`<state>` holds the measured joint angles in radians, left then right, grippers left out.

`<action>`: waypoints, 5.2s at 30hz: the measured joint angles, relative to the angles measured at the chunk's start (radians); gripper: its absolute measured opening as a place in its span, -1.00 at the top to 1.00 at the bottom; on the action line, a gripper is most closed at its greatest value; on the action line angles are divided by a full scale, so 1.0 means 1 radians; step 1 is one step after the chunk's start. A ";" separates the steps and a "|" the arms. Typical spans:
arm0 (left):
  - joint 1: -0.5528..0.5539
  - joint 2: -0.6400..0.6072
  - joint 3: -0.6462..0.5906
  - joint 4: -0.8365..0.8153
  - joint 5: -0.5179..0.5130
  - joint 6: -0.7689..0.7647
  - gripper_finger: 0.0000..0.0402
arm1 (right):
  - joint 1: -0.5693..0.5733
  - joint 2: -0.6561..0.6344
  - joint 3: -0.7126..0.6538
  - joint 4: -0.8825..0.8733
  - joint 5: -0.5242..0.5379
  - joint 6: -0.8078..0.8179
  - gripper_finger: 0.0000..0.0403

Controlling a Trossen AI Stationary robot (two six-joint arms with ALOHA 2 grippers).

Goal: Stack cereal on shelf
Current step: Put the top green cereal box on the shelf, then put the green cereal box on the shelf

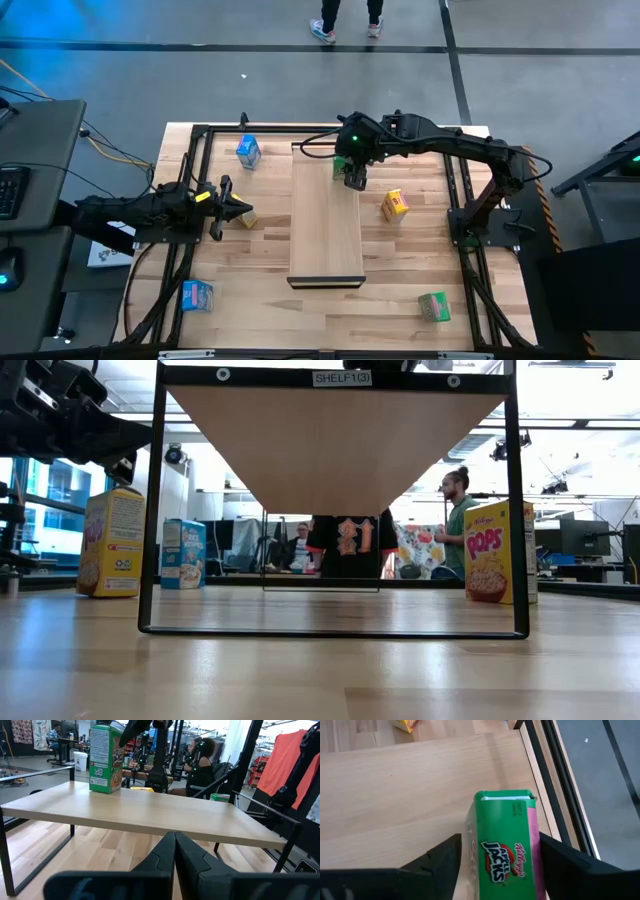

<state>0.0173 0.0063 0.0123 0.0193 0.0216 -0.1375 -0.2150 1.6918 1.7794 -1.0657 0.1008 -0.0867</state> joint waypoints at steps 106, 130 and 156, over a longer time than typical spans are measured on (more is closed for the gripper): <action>0.000 0.000 0.000 0.000 0.000 0.000 1.00 | -0.201 -0.448 -0.970 1.067 -0.044 0.405 1.00; 0.000 0.000 0.000 0.000 0.000 0.000 1.00 | -0.171 -0.436 -0.970 1.056 -0.179 0.535 1.00; 0.000 0.000 0.000 0.000 0.000 0.000 1.00 | -0.211 -0.599 -0.969 0.800 -0.160 0.476 1.00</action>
<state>0.0171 0.0066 0.0121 0.0193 0.0213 -0.1371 -0.4261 1.0923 0.8101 -0.2653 -0.0590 0.3892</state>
